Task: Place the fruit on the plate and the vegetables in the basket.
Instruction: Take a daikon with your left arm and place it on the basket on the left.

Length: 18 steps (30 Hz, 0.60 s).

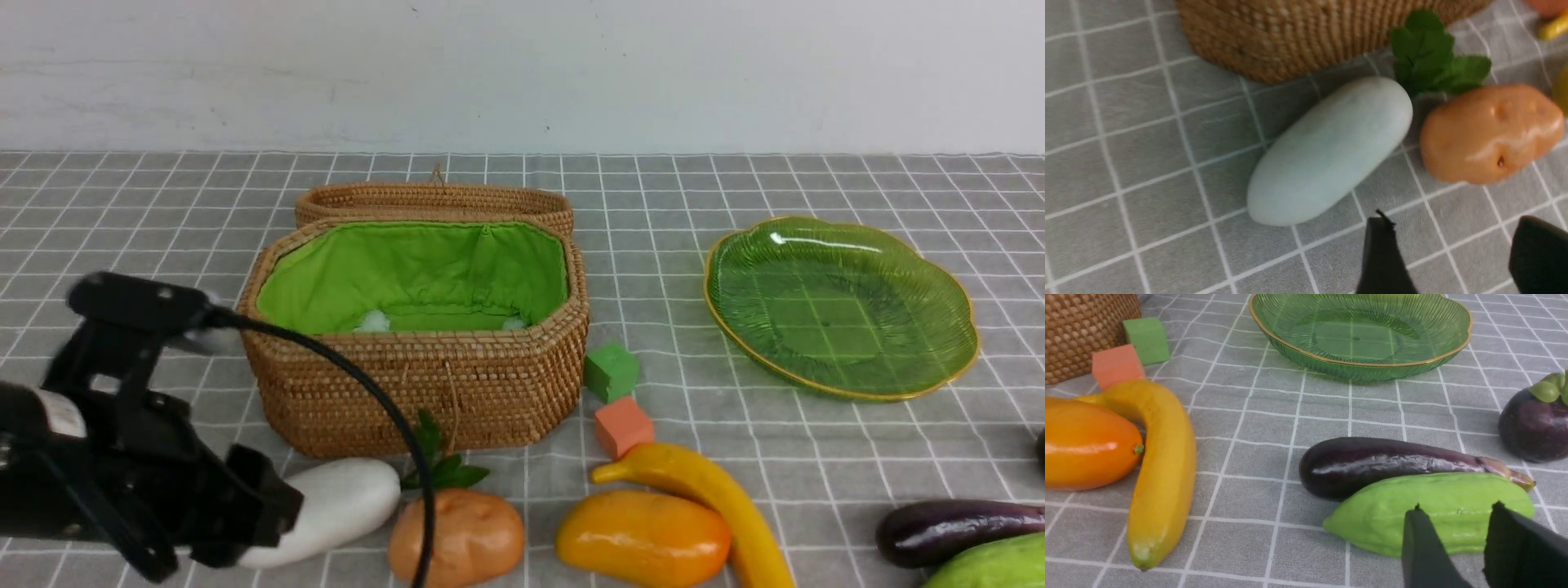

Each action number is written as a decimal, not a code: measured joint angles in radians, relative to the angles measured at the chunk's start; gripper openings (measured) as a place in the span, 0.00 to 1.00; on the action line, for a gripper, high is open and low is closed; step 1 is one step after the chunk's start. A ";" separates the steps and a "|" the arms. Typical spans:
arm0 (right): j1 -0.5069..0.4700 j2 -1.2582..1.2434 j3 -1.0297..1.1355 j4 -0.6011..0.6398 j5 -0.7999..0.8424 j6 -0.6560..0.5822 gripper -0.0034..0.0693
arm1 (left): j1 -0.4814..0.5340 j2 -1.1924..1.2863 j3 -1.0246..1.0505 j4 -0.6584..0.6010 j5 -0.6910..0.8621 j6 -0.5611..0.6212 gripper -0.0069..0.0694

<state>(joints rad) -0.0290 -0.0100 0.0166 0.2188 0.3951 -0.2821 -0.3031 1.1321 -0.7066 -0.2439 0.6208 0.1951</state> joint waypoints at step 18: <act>0.000 0.000 0.000 0.000 0.000 0.000 0.38 | -0.080 0.483 -0.010 0.337 -0.326 0.065 0.84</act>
<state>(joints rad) -0.0290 -0.0100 0.0166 0.2188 0.3951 -0.2821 -0.3835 1.6153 -0.7164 0.0930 0.2950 0.2605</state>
